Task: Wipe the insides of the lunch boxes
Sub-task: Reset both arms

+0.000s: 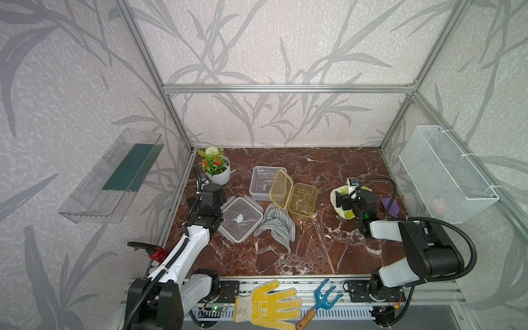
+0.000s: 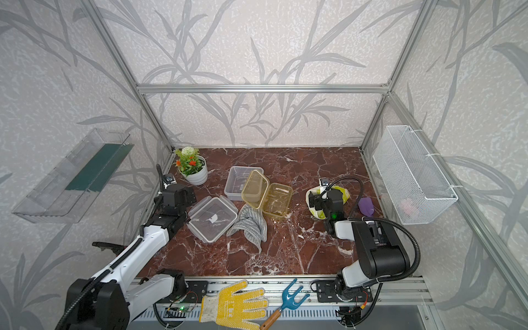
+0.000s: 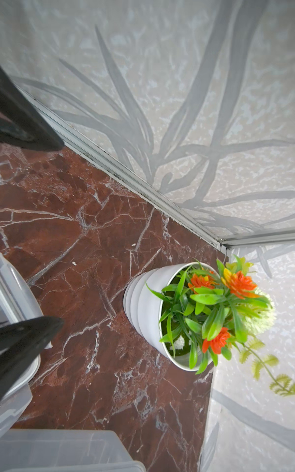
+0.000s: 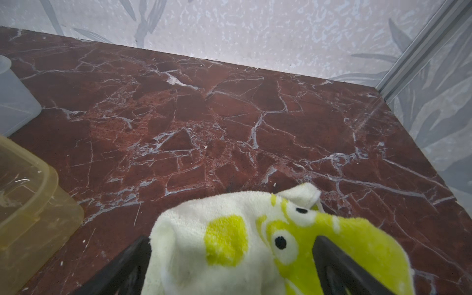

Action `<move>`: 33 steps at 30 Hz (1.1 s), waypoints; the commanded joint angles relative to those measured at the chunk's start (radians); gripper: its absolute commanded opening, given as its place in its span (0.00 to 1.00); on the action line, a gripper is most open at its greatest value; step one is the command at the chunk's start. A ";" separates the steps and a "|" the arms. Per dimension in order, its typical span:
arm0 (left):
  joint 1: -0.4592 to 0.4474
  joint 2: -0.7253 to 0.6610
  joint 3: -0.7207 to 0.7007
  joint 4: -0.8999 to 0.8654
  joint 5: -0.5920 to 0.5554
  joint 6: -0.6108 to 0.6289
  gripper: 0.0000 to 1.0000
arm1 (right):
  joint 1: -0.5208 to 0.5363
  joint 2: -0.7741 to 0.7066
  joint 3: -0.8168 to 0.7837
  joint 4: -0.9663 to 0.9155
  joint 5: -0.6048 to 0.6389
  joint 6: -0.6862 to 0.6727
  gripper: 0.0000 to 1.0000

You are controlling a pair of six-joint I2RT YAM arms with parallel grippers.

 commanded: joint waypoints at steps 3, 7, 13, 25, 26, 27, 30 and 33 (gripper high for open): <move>0.027 0.109 -0.041 0.254 0.081 0.094 0.98 | -0.004 0.003 0.014 -0.014 0.011 -0.002 0.99; 0.036 0.189 -0.063 0.344 0.100 0.122 0.98 | -0.004 0.003 0.013 -0.014 0.012 -0.002 0.99; 0.053 0.214 -0.172 0.553 0.174 0.131 0.98 | -0.004 0.003 0.014 -0.015 0.012 -0.002 0.99; 0.093 0.349 -0.145 0.644 0.335 0.119 0.97 | -0.004 0.003 0.014 -0.015 0.010 -0.002 0.99; 0.095 0.368 -0.159 0.688 0.311 0.110 0.98 | -0.004 0.003 0.014 -0.015 0.011 -0.002 0.99; 0.094 0.390 -0.170 0.727 0.294 0.102 0.98 | -0.004 0.003 0.014 -0.015 0.011 -0.002 0.99; 0.092 0.437 -0.182 0.793 0.293 0.104 0.97 | -0.004 0.003 0.013 -0.015 0.010 -0.002 0.99; 0.092 0.431 -0.174 0.767 0.303 0.107 0.97 | -0.004 0.003 0.014 -0.016 0.011 -0.002 0.99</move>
